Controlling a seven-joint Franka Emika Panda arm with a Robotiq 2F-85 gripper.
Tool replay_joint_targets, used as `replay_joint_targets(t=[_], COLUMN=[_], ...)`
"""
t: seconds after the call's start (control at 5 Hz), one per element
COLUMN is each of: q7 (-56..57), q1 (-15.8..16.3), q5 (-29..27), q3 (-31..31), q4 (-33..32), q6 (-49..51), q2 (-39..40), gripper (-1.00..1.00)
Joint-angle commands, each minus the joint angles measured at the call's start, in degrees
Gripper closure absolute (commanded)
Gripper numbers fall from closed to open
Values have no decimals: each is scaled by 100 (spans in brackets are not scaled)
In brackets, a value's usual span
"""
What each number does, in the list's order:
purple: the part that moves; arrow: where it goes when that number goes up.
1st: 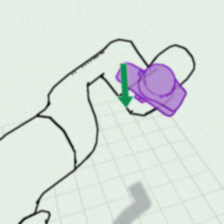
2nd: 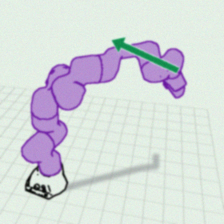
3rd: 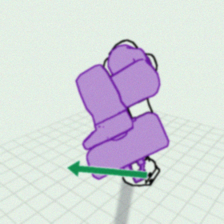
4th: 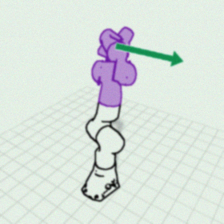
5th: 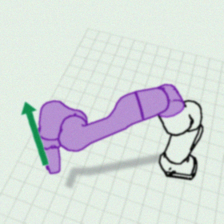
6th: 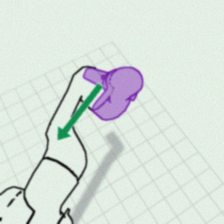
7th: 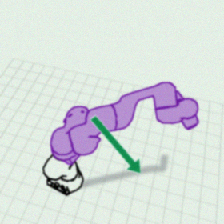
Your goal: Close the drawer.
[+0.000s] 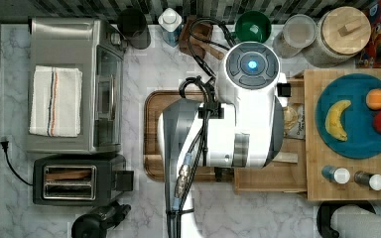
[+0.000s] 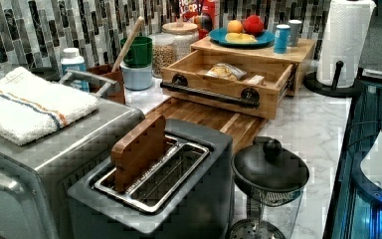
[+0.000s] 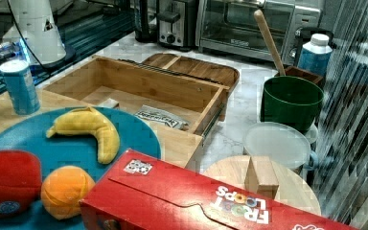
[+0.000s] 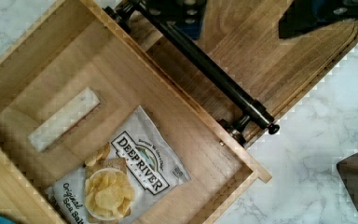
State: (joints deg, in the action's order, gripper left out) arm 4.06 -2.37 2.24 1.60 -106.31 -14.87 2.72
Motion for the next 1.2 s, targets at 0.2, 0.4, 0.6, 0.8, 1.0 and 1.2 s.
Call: replay_joint_targets(t=[0.2,0.4,0.6,0.8,1.0,1.2], q7=[49,50,861,1221,1801,2124], q1=[-1,1,64,234,415,510], q5=[10,10,-353,-451,-547,-376], q3=[-1,1,-144,-352,-492,-697], q4=[1,1,-131,62,-37,-224], q6=[-11,-11,-67,258,217,17], q2=[2,2,-54,56,130,135], gripper=[100,100,-100,-100,-100,-100])
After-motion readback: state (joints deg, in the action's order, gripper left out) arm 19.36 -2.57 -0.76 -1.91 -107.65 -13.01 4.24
